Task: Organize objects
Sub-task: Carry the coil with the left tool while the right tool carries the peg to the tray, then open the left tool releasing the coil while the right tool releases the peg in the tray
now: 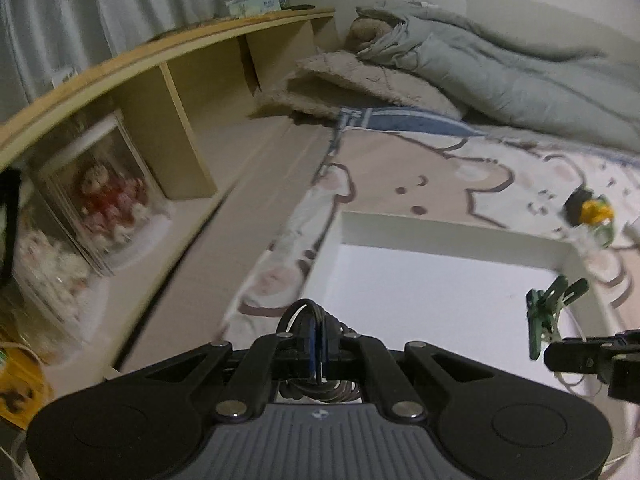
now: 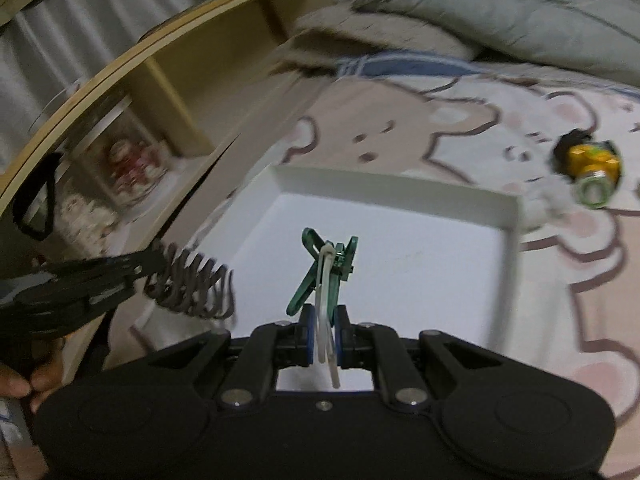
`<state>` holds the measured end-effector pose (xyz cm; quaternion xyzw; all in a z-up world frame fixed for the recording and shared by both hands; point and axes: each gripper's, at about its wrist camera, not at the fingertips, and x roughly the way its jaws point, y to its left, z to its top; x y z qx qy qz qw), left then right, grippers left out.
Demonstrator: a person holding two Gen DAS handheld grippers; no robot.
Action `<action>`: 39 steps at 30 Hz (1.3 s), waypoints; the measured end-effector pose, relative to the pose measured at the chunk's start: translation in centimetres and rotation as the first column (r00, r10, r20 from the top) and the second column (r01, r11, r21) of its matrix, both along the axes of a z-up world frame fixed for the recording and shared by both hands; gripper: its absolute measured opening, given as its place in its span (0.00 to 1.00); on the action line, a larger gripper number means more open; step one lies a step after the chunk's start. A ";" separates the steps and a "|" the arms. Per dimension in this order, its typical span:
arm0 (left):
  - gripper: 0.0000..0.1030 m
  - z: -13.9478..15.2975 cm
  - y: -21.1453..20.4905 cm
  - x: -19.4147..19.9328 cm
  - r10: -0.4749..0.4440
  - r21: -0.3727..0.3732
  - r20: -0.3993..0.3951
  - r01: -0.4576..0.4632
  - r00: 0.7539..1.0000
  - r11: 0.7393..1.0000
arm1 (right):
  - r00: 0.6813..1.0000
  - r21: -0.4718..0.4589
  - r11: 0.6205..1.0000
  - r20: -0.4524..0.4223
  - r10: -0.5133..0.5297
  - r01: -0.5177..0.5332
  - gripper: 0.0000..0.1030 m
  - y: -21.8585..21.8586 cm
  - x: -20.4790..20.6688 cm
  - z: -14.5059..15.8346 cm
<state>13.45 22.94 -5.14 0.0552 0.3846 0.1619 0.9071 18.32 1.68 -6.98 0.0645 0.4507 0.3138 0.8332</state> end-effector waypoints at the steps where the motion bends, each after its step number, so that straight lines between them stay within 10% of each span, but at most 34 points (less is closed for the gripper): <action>1: 0.02 -0.1 0.0 0.0 0.000 0.013 0.004 0.000 1.000 1.000 | 1.000 0.005 1.000 -0.012 0.008 -0.007 0.10 0.5 -0.1 -0.2; 10: 0.03 -2.4 0.3 -0.1 -0.006 -0.140 0.003 0.006 1.000 0.990 | 0.991 0.067 0.997 -0.127 0.031 -0.023 0.12 2.8 -0.1 -2.8; 14: 0.04 -2.6 0.0 -0.6 -0.016 -0.069 -0.023 0.014 1.000 0.997 | 0.990 0.074 0.997 -0.144 0.004 0.006 0.40 2.4 0.0 -3.5; 29: 0.07 -3.7 0.1 -2.7 0.017 -0.039 -0.092 -0.021 0.996 0.999 | 0.990 0.035 0.999 -0.140 -0.028 0.033 0.40 0.2 -0.4 -3.1; 39: 0.05 -5.5 0.6 -1.5 0.070 -0.172 -0.157 -0.097 0.985 0.980 | 0.993 0.031 0.999 -0.114 -0.009 0.013 0.39 -0.4 -0.8 -2.3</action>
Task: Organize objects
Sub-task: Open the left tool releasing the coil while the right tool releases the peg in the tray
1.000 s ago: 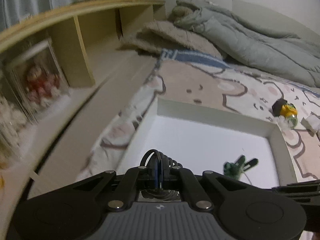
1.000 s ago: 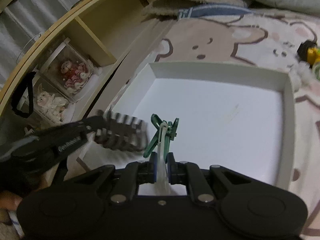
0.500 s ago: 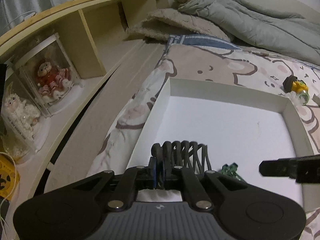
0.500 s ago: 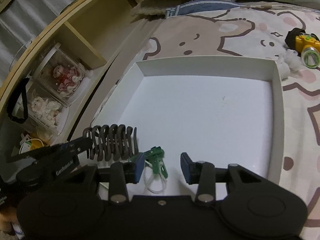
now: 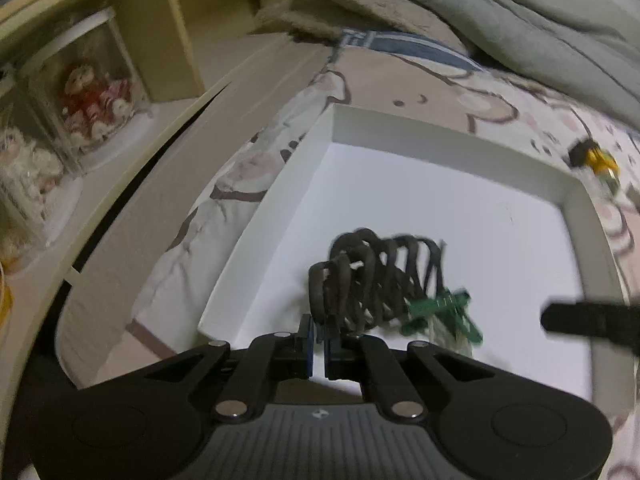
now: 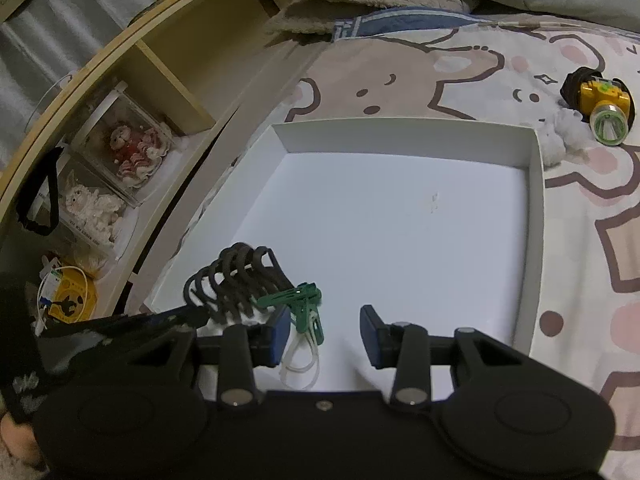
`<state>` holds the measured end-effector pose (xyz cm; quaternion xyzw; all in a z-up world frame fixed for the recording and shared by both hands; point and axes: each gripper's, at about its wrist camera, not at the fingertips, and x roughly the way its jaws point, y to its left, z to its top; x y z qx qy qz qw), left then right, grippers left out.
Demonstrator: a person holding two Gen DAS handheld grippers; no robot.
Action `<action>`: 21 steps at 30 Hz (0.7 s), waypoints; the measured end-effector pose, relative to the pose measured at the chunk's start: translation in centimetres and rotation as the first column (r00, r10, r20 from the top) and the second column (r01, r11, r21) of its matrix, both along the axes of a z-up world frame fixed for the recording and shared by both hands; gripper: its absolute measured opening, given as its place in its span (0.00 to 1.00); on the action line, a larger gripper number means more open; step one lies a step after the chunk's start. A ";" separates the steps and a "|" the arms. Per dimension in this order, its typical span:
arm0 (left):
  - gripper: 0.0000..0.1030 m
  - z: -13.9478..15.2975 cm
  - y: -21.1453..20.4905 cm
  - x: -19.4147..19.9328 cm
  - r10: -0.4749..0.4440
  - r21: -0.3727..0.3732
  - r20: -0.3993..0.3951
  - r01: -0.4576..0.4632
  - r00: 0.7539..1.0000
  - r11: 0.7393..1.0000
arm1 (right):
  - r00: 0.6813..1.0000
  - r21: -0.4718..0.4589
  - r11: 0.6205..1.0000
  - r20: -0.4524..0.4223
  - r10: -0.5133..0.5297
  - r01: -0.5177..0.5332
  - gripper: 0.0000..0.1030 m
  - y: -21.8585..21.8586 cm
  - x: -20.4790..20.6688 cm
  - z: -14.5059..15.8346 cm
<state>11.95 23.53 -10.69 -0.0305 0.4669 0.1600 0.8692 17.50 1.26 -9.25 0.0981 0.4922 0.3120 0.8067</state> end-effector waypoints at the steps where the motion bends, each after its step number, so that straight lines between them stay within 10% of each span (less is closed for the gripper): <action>1: 0.05 0.0 0.1 0.3 0.011 -0.008 0.006 -0.011 1.000 1.000 | 1.000 0.001 1.000 -0.001 -0.003 0.003 0.39 -0.1 0.0 0.0; 6: 0.12 0.5 -0.4 1.1 0.008 0.024 0.011 -0.008 1.000 1.000 | 1.000 0.003 1.000 -0.003 -0.016 0.016 0.39 -0.4 0.0 0.1; 10: 0.52 1.4 -0.8 0.2 -0.004 0.090 0.015 0.003 1.000 0.996 | 1.000 0.013 1.000 0.010 -0.005 0.005 0.39 -0.5 -0.2 0.5; 14: 0.66 2.7 -0.8 -1.1 -0.005 0.083 0.044 0.002 0.999 0.997 | 1.000 0.004 1.000 0.031 0.005 -0.006 0.41 -0.5 -0.6 0.9; 21: 0.78 4.2 -2.2 -2.3 -0.033 0.055 0.073 0.029 0.997 0.998 | 0.994 -0.033 0.999 0.111 0.014 -0.011 0.82 -1.4 -1.6 1.5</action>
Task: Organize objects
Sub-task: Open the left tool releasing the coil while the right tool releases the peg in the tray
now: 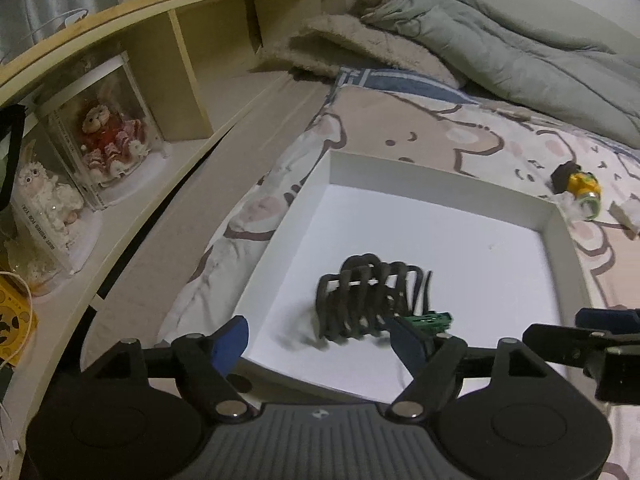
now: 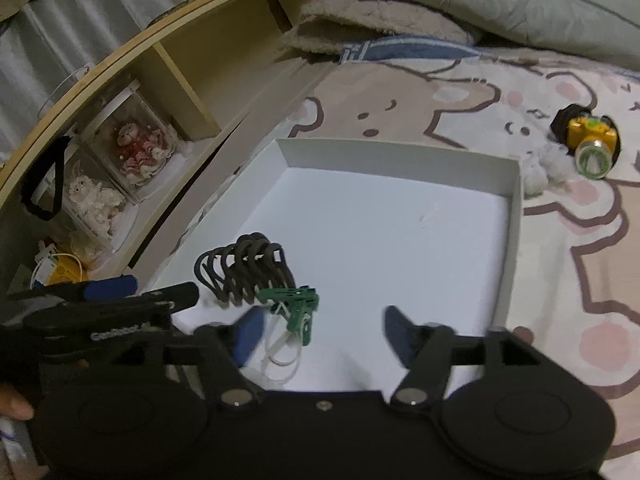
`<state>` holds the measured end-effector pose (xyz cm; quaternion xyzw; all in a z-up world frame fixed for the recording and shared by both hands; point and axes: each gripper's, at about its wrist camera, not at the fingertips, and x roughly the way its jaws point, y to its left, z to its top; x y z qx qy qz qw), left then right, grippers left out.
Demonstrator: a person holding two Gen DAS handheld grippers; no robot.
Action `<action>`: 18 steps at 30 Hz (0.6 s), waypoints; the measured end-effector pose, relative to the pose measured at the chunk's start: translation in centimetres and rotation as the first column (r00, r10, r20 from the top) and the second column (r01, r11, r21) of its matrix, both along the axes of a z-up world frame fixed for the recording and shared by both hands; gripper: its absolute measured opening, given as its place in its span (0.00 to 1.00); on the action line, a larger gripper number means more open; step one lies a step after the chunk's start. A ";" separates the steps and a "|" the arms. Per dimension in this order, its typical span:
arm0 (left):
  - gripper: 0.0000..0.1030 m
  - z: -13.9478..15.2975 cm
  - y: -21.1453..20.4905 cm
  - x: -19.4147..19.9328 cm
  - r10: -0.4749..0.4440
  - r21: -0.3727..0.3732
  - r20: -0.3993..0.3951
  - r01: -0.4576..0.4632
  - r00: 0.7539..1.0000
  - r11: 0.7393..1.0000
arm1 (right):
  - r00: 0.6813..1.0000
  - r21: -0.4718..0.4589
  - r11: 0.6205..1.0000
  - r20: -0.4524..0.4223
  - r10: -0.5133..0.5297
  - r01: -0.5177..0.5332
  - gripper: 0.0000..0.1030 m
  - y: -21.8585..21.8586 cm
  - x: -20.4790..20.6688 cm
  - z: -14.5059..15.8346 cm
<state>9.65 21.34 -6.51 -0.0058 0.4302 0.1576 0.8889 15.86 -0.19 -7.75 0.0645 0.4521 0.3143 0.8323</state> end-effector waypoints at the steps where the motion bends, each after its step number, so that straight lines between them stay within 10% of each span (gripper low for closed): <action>1: 0.81 0.1 -0.2 -0.1 0.000 -0.005 0.004 0.000 1.000 1.000 | 1.000 0.000 1.000 0.011 -0.005 0.005 0.87 -0.3 -0.1 0.1; 18: 1.00 1.4 -2.2 -1.6 0.025 -0.010 0.049 -0.024 0.999 1.000 | 0.993 -0.094 0.995 0.112 -0.033 0.044 1.00 -3.5 -1.1 1.0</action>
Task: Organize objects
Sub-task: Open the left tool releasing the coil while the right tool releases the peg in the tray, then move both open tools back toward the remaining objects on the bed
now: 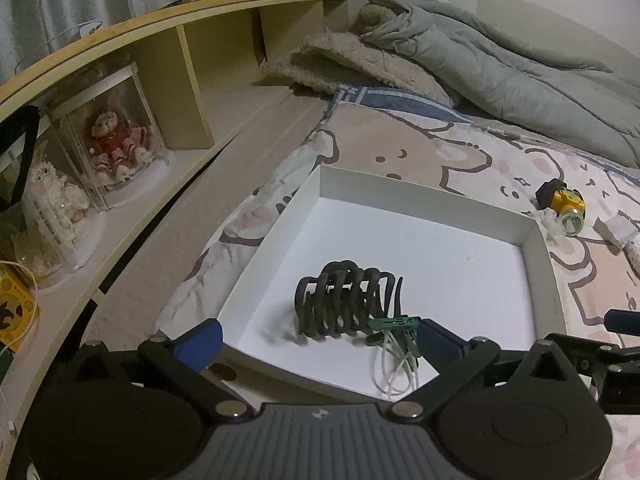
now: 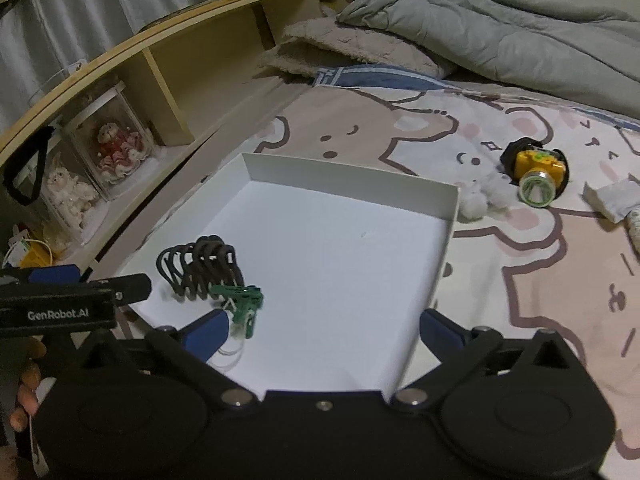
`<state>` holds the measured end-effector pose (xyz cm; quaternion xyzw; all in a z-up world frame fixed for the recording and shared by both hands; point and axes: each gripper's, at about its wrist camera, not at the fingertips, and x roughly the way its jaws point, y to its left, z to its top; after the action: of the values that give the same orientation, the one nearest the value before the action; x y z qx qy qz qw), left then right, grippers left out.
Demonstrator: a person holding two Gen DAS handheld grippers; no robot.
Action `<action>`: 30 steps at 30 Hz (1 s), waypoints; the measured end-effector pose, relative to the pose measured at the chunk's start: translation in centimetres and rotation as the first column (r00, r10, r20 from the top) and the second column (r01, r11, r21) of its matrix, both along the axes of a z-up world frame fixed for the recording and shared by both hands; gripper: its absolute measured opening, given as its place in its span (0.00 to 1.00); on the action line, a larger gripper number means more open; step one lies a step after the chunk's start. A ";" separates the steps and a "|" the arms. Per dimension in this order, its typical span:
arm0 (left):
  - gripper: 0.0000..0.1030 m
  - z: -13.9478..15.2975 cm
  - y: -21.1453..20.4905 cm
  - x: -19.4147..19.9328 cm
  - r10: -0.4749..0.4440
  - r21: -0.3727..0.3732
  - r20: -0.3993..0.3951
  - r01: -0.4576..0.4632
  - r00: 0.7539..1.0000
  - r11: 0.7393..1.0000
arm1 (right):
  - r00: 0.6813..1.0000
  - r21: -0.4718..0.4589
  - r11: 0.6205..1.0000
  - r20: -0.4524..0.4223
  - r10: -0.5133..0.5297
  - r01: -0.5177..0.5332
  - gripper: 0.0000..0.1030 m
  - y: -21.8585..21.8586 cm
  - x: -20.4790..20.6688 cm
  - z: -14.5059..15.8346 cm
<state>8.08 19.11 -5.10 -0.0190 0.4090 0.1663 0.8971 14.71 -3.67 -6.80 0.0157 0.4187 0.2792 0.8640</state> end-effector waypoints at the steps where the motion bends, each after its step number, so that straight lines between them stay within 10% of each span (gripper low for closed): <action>1: 1.00 0.0 -0.1 -0.1 0.001 0.000 0.002 -0.001 1.000 1.000 | 1.000 -0.003 1.000 0.001 -0.002 0.002 1.00 -0.1 0.0 0.0; 30: 1.00 0.5 -8.2 3.3 -0.140 -0.016 0.033 0.140 0.990 0.990 | 0.977 -0.092 0.974 0.077 -0.199 0.205 1.00 -10.6 1.6 0.8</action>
<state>11.38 10.88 -4.62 -0.0012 0.3965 0.0989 0.9127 16.36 -14.24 -5.98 0.0057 0.3989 0.1690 0.9013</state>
